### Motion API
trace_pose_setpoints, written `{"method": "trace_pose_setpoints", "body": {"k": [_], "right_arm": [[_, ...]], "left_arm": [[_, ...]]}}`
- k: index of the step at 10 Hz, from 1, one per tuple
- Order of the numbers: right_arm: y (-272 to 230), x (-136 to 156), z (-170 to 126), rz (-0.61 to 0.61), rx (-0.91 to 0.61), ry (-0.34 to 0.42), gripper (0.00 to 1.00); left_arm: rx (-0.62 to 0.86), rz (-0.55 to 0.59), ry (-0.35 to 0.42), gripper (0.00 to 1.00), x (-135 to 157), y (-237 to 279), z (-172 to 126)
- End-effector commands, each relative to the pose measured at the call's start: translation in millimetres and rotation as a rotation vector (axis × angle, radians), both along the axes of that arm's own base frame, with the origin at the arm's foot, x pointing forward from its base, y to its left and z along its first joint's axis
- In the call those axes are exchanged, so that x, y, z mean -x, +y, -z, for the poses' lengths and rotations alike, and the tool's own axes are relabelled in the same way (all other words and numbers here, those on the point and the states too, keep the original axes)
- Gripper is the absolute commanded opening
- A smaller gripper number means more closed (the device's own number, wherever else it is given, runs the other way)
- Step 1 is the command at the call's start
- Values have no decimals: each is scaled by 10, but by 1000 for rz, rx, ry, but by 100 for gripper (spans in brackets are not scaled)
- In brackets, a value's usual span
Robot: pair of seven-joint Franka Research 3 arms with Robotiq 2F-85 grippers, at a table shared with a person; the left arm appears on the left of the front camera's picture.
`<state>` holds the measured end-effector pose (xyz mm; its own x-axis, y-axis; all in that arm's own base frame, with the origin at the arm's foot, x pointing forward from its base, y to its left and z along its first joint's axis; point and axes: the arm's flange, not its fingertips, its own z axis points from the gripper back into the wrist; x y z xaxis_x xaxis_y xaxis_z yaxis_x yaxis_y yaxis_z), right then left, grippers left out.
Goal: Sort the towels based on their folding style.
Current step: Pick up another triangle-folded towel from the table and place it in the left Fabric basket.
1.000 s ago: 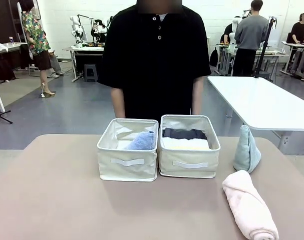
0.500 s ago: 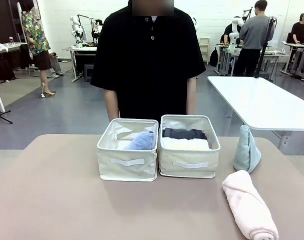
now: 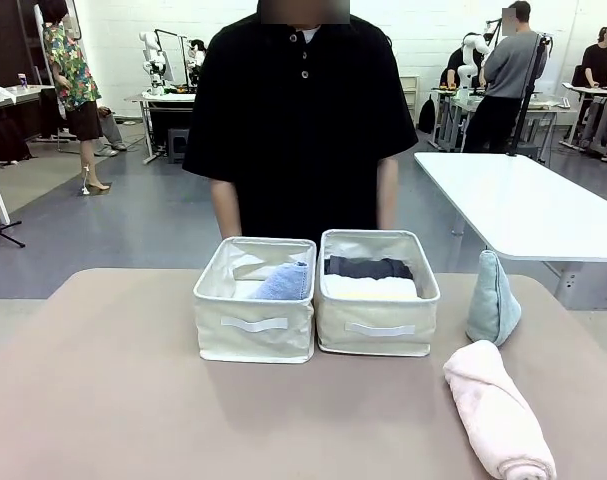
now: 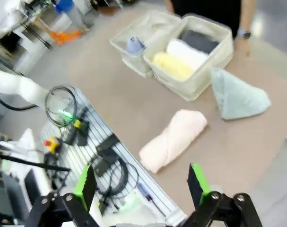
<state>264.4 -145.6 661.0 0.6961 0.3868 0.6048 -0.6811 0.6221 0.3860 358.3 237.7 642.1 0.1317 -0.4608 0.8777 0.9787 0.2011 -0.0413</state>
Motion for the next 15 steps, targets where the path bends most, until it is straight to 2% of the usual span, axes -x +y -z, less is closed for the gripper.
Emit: {"method": "trace_pose_setpoints", "body": {"k": [1,3,5,7,8,9,10,11,12,13,14,15], "right_arm": [[489,-304,146,9,154,100,100],[1018,-714,455,7,279,159,100],[1493,-1003,910,11,413,160,100],[1817,-1184,1196,-18,412,136,100],[1895,-1224,1364,-27,479,125,100],[1928,-1264,1484,-62,507,73,100],[1906,-1228,1585,-115,551,67,100],[1685,-947,1408,-127,562,128,100],[1104,-332,1021,-79,722,227,100],[518,284,686,-16,653,163,100],[19,742,592,13,540,132,100],[-274,923,624,46,463,126,100]], "left_arm": [[9,6,-14,100,4,-1,-6],[9,6,-14,100,4,-1,-6],[9,6,-14,100,4,-1,-6],[9,6,-14,100,4,-1,-6],[9,6,-14,100,4,-1,-6],[9,6,-14,100,4,-1,-6],[9,6,-14,100,4,-1,-6],[9,6,-14,100,4,-1,-6],[9,6,-14,100,4,-1,-6],[9,6,-14,100,4,-1,-6],[9,6,-14,100,4,-1,-6],[9,6,-14,100,4,-1,-6]]}}
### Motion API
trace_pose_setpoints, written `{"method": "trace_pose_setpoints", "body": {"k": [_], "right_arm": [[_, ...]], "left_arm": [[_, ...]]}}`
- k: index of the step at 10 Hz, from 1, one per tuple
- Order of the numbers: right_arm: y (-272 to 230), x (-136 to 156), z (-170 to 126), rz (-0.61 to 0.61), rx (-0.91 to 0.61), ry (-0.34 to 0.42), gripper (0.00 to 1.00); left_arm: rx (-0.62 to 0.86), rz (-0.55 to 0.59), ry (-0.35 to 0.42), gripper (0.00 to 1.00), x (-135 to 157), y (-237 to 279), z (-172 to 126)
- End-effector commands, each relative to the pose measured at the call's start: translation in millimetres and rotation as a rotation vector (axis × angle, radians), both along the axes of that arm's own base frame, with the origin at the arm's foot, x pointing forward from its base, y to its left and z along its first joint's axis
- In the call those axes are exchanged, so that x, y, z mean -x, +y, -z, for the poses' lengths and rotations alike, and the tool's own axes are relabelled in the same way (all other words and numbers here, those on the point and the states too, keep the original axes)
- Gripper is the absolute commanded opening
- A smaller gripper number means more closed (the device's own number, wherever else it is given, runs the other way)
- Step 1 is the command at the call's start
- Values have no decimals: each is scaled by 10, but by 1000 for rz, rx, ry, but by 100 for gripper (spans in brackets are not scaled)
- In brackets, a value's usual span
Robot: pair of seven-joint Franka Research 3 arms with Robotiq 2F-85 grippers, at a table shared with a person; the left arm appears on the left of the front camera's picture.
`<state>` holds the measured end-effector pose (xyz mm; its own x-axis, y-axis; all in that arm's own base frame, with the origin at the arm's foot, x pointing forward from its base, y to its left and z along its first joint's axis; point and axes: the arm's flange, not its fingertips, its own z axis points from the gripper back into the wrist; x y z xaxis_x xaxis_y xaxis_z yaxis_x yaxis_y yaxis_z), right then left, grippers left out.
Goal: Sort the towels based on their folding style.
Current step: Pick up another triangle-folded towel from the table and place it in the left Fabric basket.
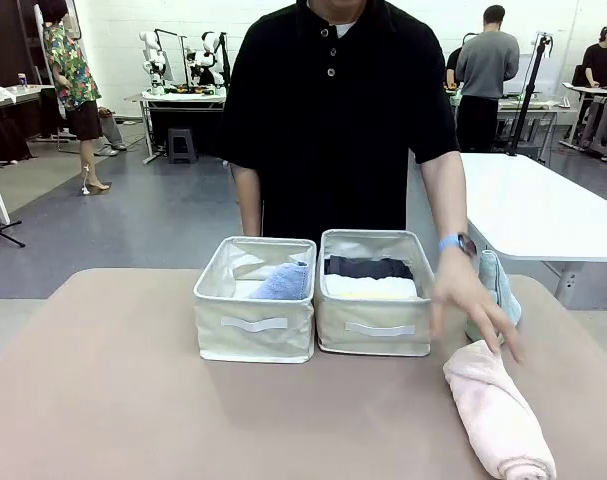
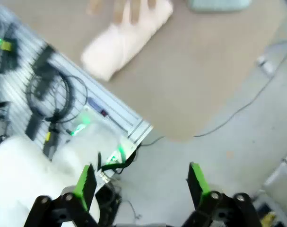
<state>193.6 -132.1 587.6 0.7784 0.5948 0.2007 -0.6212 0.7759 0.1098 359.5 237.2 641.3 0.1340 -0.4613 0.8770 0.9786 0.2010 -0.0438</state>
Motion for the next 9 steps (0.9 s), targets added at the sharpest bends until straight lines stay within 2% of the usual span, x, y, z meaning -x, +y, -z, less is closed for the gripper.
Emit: {"method": "trace_pose_setpoints", "body": {"k": [1,3,6,8,9], "right_arm": [[-590,284,-68,28,-141,-71,100],[-704,196,-10,7,-227,-92,100],[-664,6,20,1,-244,-69,100],[-620,-79,48,-2,-241,-37,100],[-612,-118,86,5,-242,14,100]], "left_arm": [[10,6,-16,100,16,4,-14],[10,6,-16,100,16,4,-14],[10,6,-16,100,16,4,-14],[10,6,-16,100,16,4,-14],[10,6,-16,100,16,4,-14]]}}
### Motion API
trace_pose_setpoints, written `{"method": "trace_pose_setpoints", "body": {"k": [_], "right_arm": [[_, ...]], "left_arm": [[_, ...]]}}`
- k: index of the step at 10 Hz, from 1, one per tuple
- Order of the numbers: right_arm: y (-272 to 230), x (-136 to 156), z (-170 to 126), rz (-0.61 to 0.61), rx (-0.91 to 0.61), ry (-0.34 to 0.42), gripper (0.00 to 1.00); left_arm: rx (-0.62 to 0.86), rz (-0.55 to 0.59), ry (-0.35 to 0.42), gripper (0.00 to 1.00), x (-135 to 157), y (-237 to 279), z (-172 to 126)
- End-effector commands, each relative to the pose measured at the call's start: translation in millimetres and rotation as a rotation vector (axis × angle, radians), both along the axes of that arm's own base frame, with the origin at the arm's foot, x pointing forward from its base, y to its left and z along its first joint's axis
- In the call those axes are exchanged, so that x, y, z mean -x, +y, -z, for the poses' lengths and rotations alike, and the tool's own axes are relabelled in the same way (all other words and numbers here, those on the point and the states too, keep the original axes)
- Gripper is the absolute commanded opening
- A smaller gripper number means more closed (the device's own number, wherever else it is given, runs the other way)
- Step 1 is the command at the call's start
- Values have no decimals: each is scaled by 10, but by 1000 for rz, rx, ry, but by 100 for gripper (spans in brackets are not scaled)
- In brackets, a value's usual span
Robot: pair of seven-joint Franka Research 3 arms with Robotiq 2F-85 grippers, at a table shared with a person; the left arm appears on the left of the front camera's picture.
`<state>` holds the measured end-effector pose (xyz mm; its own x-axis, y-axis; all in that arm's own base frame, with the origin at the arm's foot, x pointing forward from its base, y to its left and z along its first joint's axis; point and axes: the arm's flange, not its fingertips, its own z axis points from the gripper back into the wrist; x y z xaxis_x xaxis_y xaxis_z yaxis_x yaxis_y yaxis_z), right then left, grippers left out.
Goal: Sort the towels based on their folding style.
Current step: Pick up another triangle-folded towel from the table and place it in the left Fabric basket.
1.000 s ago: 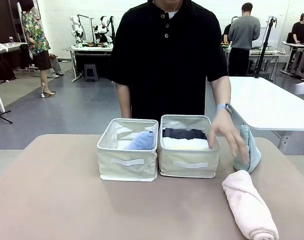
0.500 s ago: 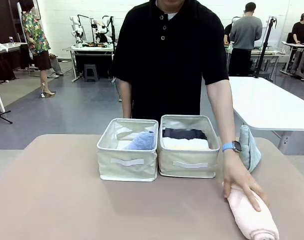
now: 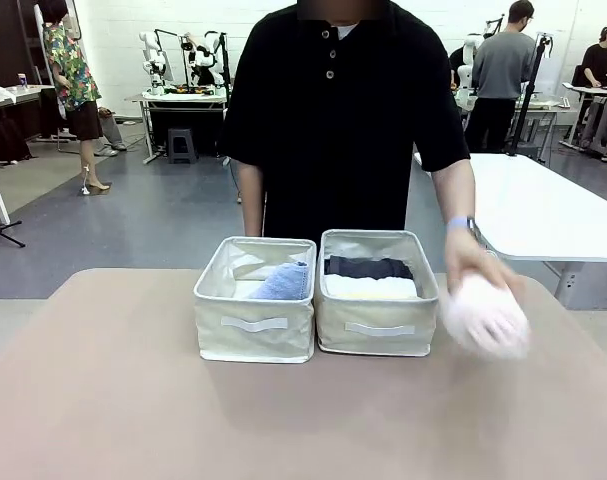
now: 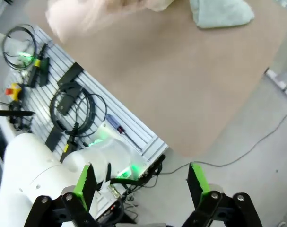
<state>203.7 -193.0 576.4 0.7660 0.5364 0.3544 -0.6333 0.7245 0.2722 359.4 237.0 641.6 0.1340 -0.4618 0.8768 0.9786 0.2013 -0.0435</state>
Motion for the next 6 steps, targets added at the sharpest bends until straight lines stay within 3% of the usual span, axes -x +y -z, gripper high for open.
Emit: {"method": "trace_pose_setpoints", "body": {"k": [1,6], "right_arm": [[-12,34,-27,0,-5,-23,100],[-12,34,-27,0,-5,-23,100]], "left_arm": [[10,6,-16,100,15,6,-12],[10,6,-16,100,15,6,-12]]}}
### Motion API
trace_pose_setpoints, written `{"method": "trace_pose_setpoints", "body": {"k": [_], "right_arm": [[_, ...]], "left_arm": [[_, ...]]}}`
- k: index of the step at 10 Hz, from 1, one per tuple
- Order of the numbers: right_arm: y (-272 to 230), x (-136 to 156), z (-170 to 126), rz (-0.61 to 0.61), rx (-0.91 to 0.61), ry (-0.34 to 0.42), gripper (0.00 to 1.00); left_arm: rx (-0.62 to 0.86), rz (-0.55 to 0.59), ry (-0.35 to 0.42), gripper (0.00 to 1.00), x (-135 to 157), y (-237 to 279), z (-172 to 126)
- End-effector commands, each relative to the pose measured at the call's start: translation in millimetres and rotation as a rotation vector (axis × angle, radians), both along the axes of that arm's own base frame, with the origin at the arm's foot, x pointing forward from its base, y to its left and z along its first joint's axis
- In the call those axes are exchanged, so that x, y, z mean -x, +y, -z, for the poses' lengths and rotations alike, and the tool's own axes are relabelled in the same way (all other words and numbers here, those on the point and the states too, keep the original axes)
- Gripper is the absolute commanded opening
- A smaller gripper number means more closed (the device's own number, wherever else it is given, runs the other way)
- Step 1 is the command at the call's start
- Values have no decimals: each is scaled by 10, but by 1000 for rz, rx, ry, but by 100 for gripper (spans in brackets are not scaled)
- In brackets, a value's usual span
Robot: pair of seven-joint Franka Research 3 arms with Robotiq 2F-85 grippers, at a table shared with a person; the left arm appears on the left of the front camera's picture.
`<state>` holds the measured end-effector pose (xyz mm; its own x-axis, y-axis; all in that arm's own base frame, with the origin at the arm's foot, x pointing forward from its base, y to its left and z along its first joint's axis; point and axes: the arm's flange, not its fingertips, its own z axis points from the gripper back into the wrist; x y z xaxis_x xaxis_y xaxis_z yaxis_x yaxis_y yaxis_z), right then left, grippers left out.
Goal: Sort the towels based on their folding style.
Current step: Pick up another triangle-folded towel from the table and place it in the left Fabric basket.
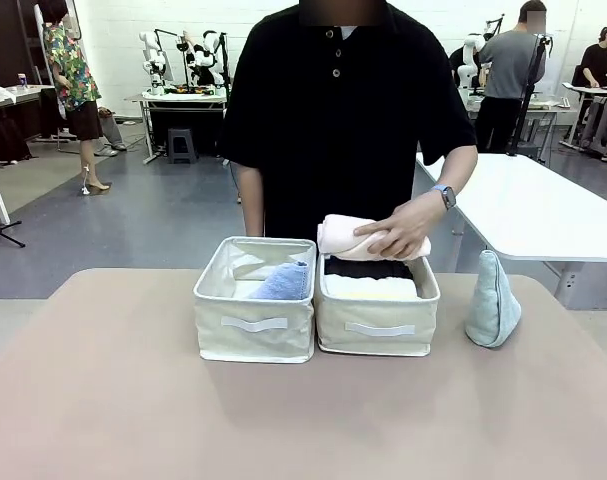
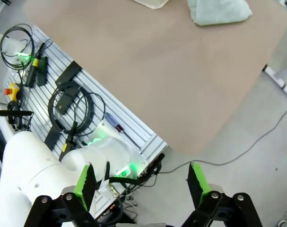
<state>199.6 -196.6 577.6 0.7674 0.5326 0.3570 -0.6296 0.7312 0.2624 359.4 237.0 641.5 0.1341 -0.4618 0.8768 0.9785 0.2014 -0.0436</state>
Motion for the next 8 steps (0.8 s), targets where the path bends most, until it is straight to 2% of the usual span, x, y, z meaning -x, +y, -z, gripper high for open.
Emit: {"method": "trace_pose_setpoints", "body": {"k": [1,2,4,5,7,8], "right_arm": [[24,-7,-15,-8,-11,-15,100],[0,0,0,0,0,0,100],[885,-531,-415,132,37,-59,100],[1262,-868,-511,241,80,-85,100],[1936,-1482,-463,346,158,-59,100],[2275,-1744,-289,371,254,-25,100]], "left_arm": [[10,6,-16,100,15,6,-12],[10,6,-16,100,15,6,-12],[10,6,-16,100,15,6,-12],[10,6,-16,100,15,6,-12],[10,6,-16,100,15,6,-12],[10,6,-16,100,15,6,-12]]}}
